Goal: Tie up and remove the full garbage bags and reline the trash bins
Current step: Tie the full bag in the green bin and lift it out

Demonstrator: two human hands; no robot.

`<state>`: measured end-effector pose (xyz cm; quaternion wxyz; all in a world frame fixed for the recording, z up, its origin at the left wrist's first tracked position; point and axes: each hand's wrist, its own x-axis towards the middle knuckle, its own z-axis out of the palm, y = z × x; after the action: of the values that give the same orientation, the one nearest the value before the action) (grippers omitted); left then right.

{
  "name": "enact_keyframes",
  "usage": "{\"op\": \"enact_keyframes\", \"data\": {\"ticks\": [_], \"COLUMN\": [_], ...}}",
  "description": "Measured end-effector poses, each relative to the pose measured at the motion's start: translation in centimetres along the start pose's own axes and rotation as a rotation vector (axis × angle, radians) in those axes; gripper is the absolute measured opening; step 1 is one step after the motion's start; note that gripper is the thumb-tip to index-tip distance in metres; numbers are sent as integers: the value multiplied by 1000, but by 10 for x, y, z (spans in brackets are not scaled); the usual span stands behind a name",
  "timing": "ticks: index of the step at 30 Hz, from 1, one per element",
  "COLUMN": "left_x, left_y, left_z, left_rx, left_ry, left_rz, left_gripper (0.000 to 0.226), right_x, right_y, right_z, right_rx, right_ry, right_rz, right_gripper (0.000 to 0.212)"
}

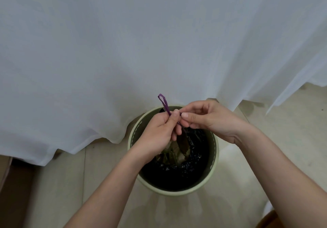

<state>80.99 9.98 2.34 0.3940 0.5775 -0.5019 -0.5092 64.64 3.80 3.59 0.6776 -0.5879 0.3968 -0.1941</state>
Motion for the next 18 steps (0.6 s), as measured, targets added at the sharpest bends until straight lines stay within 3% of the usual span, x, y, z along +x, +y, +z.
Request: {"op": "enact_keyframes", "data": {"ticks": [4,7,9,12,18], "left_x": [0,2,2,3,2], "left_y": [0,-1,-2,-3,-3], "left_z": [-3,-12,-16,-16,-20], "left_rx": [-10,-112,-317,-516,-416], "left_ry": [-49,-12,-15,37,202], "left_rz": [16,66,70,-26,-111], "left_gripper": [41,33,29,21,10], "right_x": [5,6,4,0,-12], "right_y": [1,-5,-8,-10,-14], "right_z": [2,-9,-18,-21,-16], "right_rx": [-36,236,315,388,172], "right_ry": [117,363,417,282,-260], "right_rz": [-71,-164,-231,-263,-103], "right_gripper": [9,16,16,6,9]}}
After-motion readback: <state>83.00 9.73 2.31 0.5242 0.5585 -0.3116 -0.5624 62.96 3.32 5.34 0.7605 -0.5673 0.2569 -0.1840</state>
